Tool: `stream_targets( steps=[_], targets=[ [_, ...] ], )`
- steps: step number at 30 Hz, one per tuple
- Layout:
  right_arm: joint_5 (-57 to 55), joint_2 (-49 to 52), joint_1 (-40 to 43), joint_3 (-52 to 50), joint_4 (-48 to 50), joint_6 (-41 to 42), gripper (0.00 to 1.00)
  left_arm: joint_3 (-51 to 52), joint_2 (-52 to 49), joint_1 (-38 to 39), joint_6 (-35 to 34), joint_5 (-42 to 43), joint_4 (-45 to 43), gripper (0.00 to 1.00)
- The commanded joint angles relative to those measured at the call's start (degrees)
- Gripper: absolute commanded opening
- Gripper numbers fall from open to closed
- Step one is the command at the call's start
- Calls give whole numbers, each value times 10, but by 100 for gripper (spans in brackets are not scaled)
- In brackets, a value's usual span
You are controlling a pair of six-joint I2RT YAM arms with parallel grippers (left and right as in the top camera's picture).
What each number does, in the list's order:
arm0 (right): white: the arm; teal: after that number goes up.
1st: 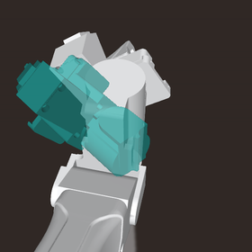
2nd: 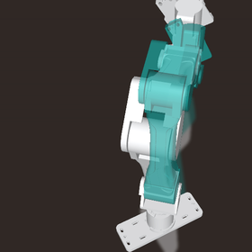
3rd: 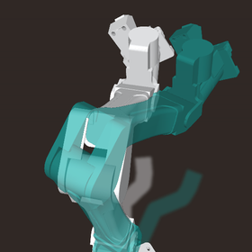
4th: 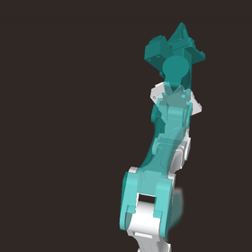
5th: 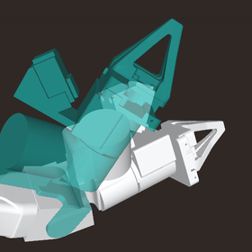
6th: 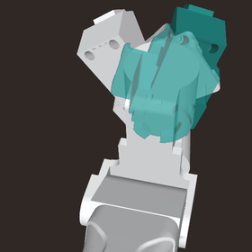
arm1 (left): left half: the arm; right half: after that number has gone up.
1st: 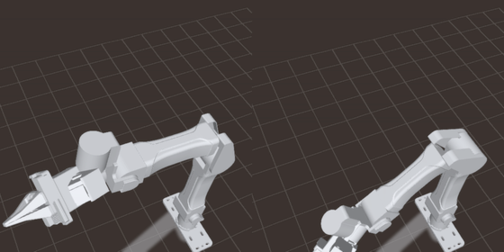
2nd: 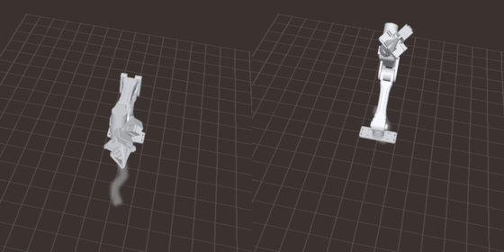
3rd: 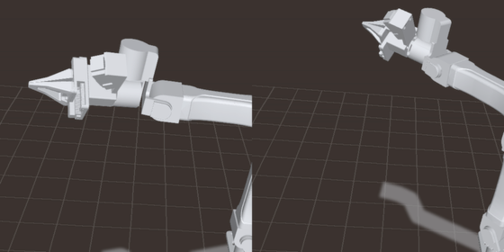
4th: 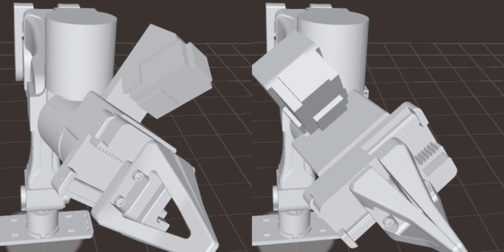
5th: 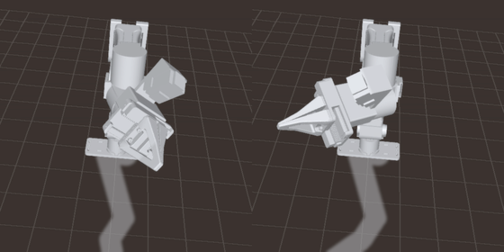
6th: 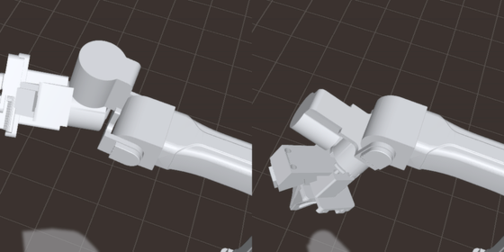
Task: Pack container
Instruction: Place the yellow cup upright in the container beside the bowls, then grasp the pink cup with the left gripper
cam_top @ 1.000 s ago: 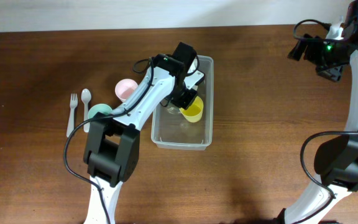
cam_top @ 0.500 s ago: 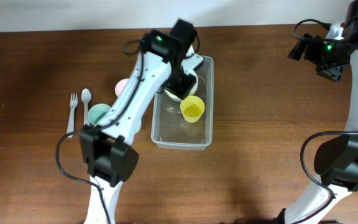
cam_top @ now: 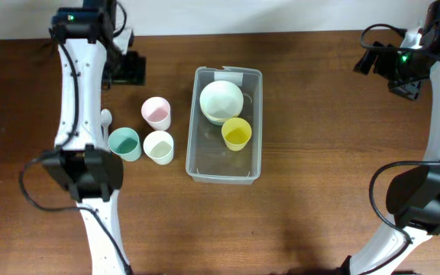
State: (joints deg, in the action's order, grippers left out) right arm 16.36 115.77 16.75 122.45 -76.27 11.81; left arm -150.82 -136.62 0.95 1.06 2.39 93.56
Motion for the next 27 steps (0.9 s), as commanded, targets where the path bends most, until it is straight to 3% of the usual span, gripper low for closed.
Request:
stream_targets(
  steps=[1, 4, 8, 16, 22, 23, 24, 25, 27],
  targets=[
    [-3, -2, 2, 3, 2, -2, 99, -1, -78, -10, 37, 58, 3, 71],
    [-3, -2, 2, 3, 2, -2, 99, -1, -106, -9, 37, 58, -2, 65],
    [-3, -2, 2, 3, 2, -2, 99, -1, -108, -5, 37, 58, 0, 65],
    [-3, -2, 2, 3, 2, -2, 99, 0, -144, 11, 35, 58, -1, 36],
    [-3, -2, 2, 3, 2, -2, 99, 0, -157, 12, 35, 57, -4, 34],
    [-3, -2, 2, 3, 2, -2, 99, 0, -157, 12, 35, 58, -5, 28],
    [-3, -2, 2, 3, 2, -2, 99, 0, -157, 12, 35, 58, -8, 13],
    [-3, -2, 2, 3, 2, -2, 99, 0, -157, 12, 35, 58, -8, 5],
    [-3, -2, 2, 3, 2, -2, 99, 0, -156, 12, 35, 57, -9, 1]
  ],
)
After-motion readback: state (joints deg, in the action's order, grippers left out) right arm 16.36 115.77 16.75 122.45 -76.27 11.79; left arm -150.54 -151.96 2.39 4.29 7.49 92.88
